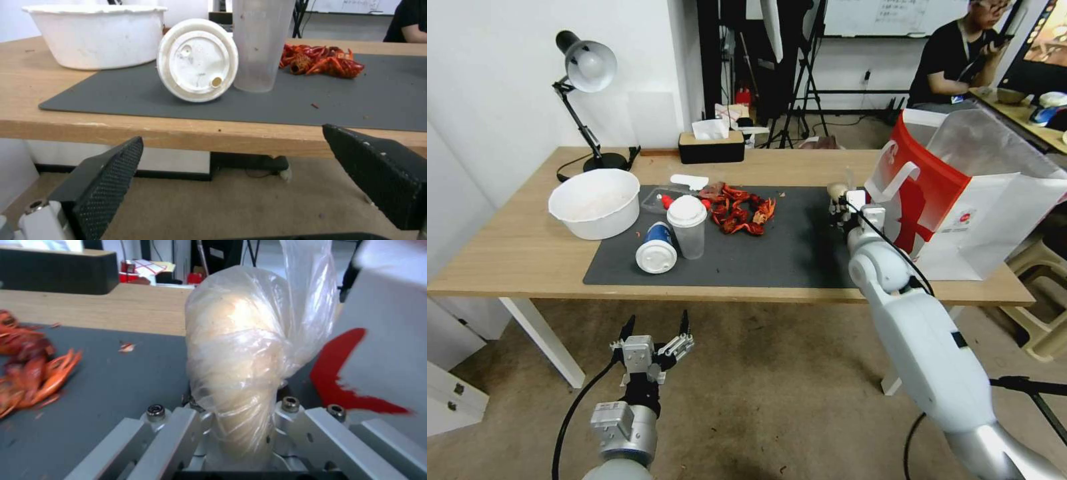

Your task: Pick up the trash from the table and place it into the takeout bag.

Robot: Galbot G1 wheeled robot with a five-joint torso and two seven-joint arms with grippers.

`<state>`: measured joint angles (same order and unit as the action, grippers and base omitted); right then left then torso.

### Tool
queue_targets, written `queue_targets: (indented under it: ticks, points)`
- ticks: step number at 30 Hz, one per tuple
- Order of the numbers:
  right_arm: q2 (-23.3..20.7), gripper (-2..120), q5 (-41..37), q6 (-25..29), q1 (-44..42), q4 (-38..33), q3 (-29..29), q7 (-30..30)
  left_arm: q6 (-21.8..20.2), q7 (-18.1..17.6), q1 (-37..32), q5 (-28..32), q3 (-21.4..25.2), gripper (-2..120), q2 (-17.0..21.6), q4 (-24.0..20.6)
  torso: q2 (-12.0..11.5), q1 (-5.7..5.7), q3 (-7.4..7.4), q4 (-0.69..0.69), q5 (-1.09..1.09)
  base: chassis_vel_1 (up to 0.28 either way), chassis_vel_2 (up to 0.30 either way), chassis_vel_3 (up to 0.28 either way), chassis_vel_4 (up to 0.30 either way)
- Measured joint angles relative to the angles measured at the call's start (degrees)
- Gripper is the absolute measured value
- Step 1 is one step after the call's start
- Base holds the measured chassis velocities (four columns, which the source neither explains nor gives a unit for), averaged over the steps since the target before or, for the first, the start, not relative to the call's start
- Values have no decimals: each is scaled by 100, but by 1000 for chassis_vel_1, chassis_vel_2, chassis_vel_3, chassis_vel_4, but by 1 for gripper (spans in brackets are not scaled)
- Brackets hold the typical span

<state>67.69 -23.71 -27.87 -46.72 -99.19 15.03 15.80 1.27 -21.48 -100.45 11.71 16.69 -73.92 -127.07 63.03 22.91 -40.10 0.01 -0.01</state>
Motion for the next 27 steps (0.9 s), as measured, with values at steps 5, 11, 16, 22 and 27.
queue_targets:
  ticks: [5, 11, 16, 22, 27]
  points:
    - [-229, 10, -5, -37, -627, -892, 281, -164, 25, -2, -32, -55, -26, 100, -20, -34, 0, 0, 0, -2, 2, 0, 0, 0, 0]
    - [-531, 10, -9, -58, -1297, -1816, 745, -451, 60, -13, -63, -116, -54, 100, -21, -75, 0, 0, 0, 0, 2, 0, 0, 0, 0]
    - [-689, 10, -6, -61, -1661, -2282, 964, -551, 100, -12, -99, -164, -72, 100, -30, -101, 0, 0, 0, -1, 1, 0, 0, 0, 0]
    - [-797, 9, -12, -58, -2173, -3036, 1264, -588, 146, -7, -150, -236, -108, 100, -49, -114, 0, 0, 0, 0, 0, 0, 0, 0, 0]
    - [-882, 9, -8, -56, -2391, -3422, 1466, -589, 157, -4, -184, -267, -112, 100, -49, -142, 0, -1, 0, -1, 0, 0, 0, 0, 0]
